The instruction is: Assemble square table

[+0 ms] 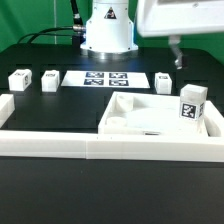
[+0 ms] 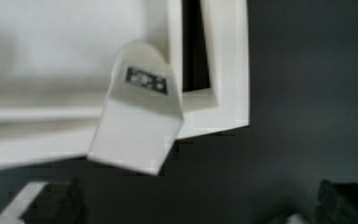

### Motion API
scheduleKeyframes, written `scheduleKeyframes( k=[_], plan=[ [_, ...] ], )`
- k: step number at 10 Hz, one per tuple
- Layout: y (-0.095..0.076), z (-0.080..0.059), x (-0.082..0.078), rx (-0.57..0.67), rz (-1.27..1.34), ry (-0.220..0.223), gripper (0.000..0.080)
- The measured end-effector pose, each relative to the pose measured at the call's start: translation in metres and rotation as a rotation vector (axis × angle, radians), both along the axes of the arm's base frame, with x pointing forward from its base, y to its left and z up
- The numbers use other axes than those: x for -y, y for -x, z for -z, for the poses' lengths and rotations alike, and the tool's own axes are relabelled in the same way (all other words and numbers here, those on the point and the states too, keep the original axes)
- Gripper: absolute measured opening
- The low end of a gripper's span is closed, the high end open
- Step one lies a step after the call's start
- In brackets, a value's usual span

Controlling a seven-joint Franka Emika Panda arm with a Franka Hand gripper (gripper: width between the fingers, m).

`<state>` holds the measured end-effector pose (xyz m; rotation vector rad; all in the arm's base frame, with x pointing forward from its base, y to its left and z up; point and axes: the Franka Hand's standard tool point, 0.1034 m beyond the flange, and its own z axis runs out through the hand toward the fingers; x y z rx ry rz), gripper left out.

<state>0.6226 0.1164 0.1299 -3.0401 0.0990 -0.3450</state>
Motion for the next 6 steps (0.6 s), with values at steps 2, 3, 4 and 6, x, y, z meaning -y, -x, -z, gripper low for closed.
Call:
scheduleKeyframes(
  k=[2,3,4,6],
  plan=[
    [0.001,0.005,0.022,0.015,-0.367,0.096,0.0649],
    [0.001,0.005,0.023,0.015,-0.371,0.099,0.0649],
    [0.001,0.005,0.023,0.015,-0.378,0.103,0.0649],
    [0.001,0.005,0.024,0.015,-0.374,0.103,0.0649]
  ],
)
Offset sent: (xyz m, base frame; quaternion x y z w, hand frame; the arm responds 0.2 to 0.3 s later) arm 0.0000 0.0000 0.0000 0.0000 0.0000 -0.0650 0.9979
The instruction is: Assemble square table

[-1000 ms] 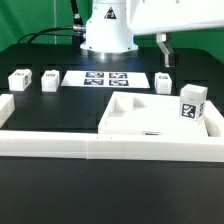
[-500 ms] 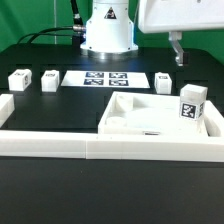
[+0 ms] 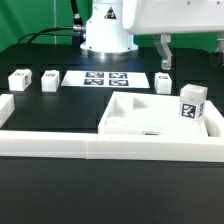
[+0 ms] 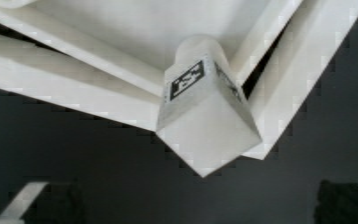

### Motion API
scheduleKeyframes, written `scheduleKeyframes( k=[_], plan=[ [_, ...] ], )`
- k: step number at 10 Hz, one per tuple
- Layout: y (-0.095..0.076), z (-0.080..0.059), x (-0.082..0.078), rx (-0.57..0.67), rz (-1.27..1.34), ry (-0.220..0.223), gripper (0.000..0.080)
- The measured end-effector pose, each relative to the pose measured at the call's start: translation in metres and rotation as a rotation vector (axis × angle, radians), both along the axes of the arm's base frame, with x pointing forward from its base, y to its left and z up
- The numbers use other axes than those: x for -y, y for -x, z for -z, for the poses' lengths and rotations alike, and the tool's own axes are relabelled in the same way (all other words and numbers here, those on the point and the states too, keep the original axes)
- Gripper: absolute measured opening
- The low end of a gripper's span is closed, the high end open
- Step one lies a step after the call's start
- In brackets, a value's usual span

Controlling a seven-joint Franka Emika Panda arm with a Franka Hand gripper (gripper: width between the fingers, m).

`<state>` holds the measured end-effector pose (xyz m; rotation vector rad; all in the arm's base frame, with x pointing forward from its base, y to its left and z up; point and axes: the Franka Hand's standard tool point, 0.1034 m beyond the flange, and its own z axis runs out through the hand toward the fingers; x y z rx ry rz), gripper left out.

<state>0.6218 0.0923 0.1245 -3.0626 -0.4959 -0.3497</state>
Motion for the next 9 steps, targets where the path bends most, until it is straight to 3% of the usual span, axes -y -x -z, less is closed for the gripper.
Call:
scheduleKeyframes(
  k=[1,4,5,9],
  plan=[
    [0.003,0.000,-0.002,-0.009,0.045,-0.010,0.0649],
    [0.052,-0.005,-0.037,-0.173,0.206,-0.037,0.0649],
    [0.059,-0.002,-0.042,-0.185,0.230,-0.039,0.0649],
    [0.057,0.000,-0.037,-0.184,0.232,-0.037,0.0649]
  ],
)
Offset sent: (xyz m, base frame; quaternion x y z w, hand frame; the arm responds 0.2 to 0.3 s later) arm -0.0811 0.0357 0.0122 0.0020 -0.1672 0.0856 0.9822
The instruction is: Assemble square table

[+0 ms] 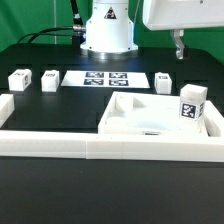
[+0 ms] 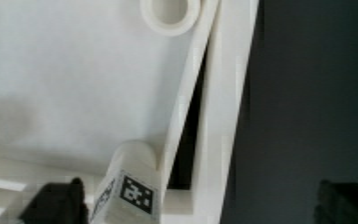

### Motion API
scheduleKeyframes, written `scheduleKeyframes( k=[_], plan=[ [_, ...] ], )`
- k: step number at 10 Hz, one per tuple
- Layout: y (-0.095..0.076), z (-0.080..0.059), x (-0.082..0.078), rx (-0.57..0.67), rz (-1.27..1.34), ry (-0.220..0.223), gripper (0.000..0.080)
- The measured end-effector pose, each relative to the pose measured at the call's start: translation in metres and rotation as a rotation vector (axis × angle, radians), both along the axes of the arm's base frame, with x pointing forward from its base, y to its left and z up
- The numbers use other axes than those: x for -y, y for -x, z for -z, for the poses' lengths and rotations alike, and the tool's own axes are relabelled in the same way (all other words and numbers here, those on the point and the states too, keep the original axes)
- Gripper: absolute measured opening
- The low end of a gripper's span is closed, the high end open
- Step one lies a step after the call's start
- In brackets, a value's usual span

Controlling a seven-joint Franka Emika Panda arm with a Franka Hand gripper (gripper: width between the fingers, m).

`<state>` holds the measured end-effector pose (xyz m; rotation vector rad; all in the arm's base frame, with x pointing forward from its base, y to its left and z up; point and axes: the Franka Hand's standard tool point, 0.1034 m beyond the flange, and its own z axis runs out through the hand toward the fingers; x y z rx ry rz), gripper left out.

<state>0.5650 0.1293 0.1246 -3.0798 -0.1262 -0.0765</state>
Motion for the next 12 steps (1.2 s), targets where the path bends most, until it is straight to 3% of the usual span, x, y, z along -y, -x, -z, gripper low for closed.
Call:
scheduleKeyframes(
  k=[1,3,4,6,8,10,12],
  plan=[
    [0.005,0.003,0.003,-0.008,0.026,-0.011,0.0649],
    [0.055,0.026,0.021,-0.081,0.060,0.001,0.0649],
    [0.075,0.030,0.025,-0.190,0.081,0.005,0.0649],
    [0.102,0.032,0.016,-0.374,0.151,0.028,0.0649],
    [0.091,0.034,0.022,-0.481,0.142,0.037,0.0649],
    [0.098,0.036,0.026,-0.596,0.146,0.048,0.0649],
    [0.128,0.054,0.031,-0.762,0.210,0.041,0.0649]
  ],
)
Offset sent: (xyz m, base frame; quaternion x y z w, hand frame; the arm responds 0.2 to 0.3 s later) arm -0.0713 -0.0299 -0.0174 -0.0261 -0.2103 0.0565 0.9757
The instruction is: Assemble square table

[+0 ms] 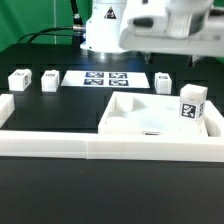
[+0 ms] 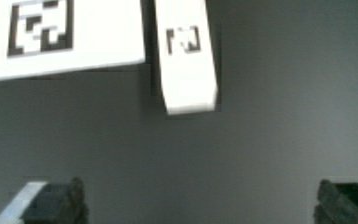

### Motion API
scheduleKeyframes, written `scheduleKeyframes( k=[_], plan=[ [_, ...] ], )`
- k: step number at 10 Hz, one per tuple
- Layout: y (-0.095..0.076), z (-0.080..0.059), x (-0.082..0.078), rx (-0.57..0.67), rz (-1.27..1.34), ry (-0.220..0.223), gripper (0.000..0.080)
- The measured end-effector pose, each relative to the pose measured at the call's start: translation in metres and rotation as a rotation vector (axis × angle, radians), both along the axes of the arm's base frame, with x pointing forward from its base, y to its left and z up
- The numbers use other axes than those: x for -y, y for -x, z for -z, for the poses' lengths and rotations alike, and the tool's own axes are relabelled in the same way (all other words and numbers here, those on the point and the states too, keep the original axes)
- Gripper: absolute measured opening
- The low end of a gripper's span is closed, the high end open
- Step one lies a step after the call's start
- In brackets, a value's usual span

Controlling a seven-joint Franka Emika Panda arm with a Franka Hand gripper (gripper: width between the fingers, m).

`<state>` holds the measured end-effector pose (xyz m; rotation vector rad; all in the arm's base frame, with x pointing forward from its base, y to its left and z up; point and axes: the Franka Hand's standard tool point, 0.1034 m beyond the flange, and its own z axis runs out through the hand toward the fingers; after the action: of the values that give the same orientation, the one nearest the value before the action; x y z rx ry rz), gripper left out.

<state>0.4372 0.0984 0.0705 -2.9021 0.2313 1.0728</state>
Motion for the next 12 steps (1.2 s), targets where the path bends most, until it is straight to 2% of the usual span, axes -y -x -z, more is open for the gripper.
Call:
scheduleKeyframes(
  k=[2,6,7,9,12],
  plan=[
    [0.0078,0.0070,0.0014,-0.037,-0.002,0.004,0.0649],
    [0.0072,0.0071,0.0032,-0.035,0.001,0.005,0.0649],
    [0.0079,0.0079,0.0031,-0.035,-0.015,-0.012,0.0649],
    [0.0095,0.0102,-0.0038,-0.028,-0.087,-0.075,0.0649],
    [0.0097,0.0104,-0.0041,-0.027,-0.089,-0.074,0.0649]
  ],
)
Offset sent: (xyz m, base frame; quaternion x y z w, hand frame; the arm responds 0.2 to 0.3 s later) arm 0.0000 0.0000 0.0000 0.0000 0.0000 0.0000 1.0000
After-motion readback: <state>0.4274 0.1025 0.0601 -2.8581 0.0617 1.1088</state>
